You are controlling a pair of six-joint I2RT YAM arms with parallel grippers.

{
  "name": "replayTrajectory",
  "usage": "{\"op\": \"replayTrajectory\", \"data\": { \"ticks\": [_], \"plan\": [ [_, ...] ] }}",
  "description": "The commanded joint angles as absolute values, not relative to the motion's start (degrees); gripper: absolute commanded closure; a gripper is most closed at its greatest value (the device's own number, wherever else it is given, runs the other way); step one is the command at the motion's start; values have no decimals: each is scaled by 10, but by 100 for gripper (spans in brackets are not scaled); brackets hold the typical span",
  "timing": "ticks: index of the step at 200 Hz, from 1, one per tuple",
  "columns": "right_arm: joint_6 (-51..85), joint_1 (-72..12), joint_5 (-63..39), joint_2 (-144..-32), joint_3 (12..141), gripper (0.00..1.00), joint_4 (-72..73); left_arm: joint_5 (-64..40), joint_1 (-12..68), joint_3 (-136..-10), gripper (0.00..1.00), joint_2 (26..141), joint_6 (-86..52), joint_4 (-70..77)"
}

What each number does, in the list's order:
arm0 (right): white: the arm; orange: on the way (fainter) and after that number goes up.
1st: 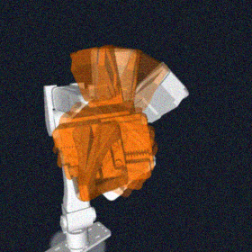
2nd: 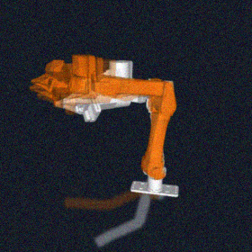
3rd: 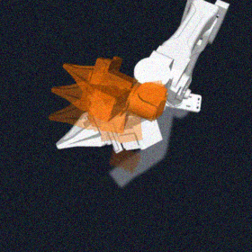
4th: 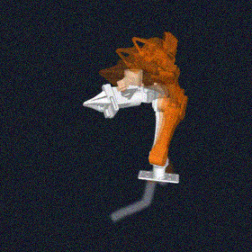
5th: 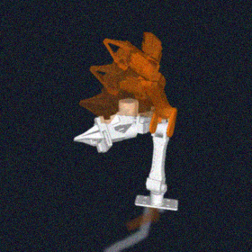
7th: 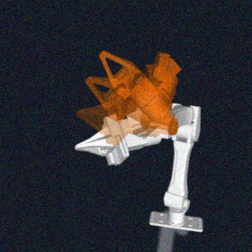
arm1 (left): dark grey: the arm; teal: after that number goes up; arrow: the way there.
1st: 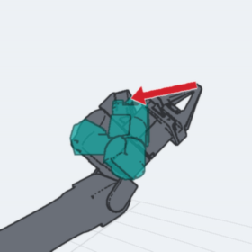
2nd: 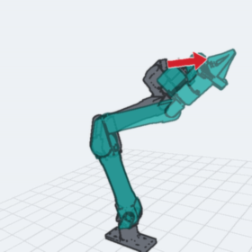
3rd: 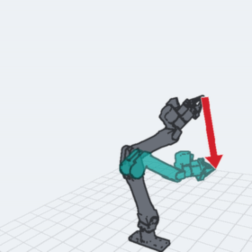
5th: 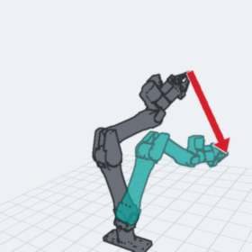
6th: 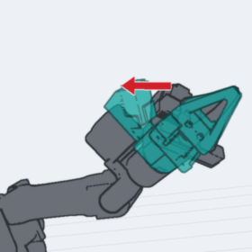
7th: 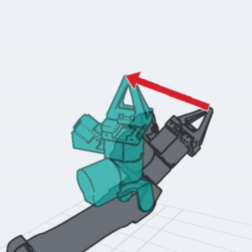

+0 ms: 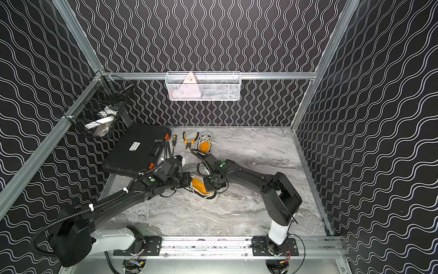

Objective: Insert the insole into the shoe

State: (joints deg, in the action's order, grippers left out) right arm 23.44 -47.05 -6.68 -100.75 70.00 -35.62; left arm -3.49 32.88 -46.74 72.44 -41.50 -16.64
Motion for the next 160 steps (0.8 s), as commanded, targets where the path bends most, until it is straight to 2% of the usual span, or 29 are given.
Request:
{"op": "replayTrajectory", "data": {
  "ticks": [1,55,85,139,160],
  "plan": [
    [218,-478,-5,-998,678,92,-308,-43,328,-462,100,717,-439,-122],
    [183,-494,41,-936,678,90,-264,-34,328,-455,100,715,-438,-127],
    [177,-507,35,-959,674,88,-273,-32,328,-456,100,715,-445,-127],
    [180,-515,108,-958,608,87,-257,-31,327,-449,100,709,-444,-132],
    [174,-517,142,-945,616,79,-270,-29,328,-452,100,712,-441,-132]
  ]
}}
